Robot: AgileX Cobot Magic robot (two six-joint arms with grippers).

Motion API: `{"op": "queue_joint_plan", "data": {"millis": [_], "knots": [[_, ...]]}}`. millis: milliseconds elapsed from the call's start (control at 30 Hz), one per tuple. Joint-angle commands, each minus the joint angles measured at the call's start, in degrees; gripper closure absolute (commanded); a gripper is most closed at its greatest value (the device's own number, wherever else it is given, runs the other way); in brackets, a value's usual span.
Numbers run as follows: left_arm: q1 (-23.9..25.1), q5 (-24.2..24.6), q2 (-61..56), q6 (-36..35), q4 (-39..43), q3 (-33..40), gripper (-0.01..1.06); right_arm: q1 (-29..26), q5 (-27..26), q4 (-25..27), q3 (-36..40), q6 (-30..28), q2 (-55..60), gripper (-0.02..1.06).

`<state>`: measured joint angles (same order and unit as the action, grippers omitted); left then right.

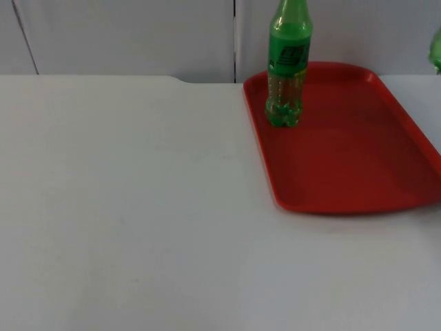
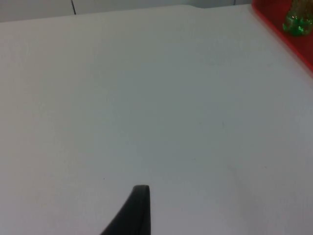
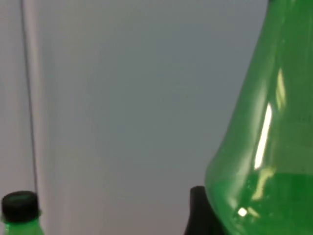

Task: Place the bottle upright on the tray.

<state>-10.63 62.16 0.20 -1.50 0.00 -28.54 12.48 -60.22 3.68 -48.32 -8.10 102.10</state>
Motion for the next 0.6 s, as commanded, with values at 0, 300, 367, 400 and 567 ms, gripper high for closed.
{"op": "queue_joint_plan", "data": {"millis": [0, 300, 367, 400, 567], "knots": [[-0.2, -0.6, -0.2, -0.3, 0.0, 0.2, 0.0, 0.3, -5.7, -2.9, -2.1, 3.4, 3.8, 1.05], [-0.2, -0.6, -0.2, -0.3, 0.0, 0.2, 0.0, 0.3, -9.7, -3.7, -9.1, 6.2, 14.2, 1.05], [-0.2, -0.6, -0.2, -0.3, 0.0, 0.2, 0.0, 0.3, -9.7, -3.7, -10.8, 6.2, 16.4, 1.05], [-0.2, -0.6, -0.2, -0.3, 0.0, 0.2, 0.0, 0.3, -9.7, -3.7, -11.6, 6.2, 17.7, 1.05], [-0.2, -0.6, -0.2, -0.3, 0.0, 0.2, 0.0, 0.3, -9.7, -3.7, -14.8, 6.2, 22.2, 1.05]]}}
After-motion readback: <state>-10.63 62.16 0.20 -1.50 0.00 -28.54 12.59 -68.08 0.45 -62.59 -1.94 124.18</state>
